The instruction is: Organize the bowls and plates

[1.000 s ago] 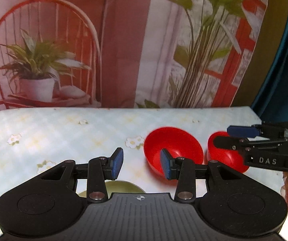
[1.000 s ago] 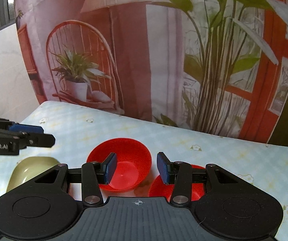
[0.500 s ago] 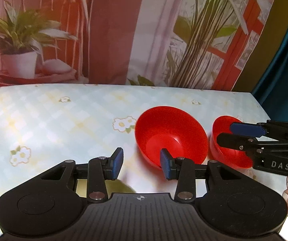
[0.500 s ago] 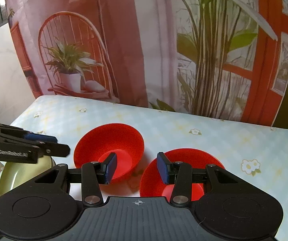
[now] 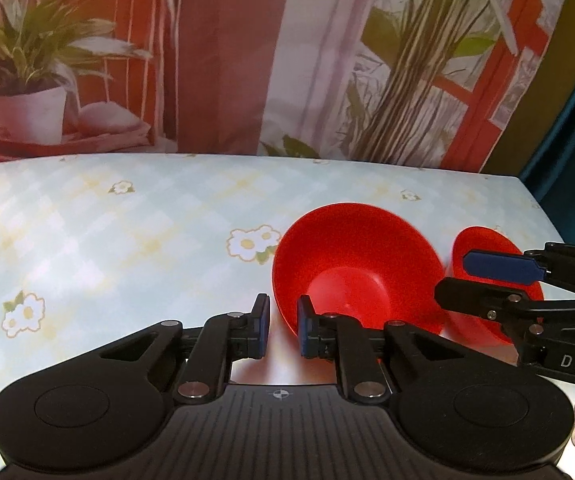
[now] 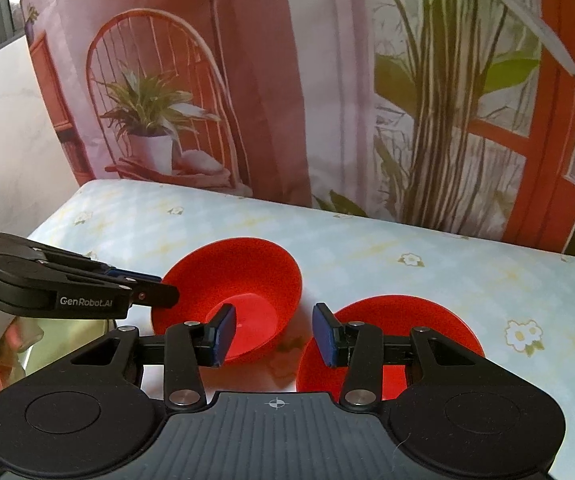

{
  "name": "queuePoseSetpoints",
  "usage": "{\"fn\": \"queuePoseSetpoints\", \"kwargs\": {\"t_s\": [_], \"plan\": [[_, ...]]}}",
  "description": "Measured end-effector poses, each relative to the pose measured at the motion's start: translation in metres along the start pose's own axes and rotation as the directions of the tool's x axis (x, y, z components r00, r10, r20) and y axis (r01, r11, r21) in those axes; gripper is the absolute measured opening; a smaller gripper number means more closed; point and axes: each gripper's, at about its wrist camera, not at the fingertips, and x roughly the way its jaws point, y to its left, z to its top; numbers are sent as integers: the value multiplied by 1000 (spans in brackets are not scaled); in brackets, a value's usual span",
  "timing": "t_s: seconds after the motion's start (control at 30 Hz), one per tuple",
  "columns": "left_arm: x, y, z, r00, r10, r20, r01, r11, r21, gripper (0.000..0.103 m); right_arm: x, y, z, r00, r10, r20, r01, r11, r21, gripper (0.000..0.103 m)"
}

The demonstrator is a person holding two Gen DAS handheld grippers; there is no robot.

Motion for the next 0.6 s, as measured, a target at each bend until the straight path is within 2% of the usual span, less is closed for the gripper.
{"fn": "queuePoseSetpoints", "kwargs": {"t_s": [0.27,0.37,0.6], "plan": [[5,2,-2,999,-25,-29,25,1000,-10,16,13,2,-1,999,-2,-33,1,1000,-9,26],[5,2,-3,999,-43,-33,43,999,-18,16,13,2,-1,1000,0,-27,0,1000,-6,13],[-8,2,-5,999,-53,-9,53,998,-29,15,8,2,-1,1000,5,-10,-5,1000,7,12]]}}
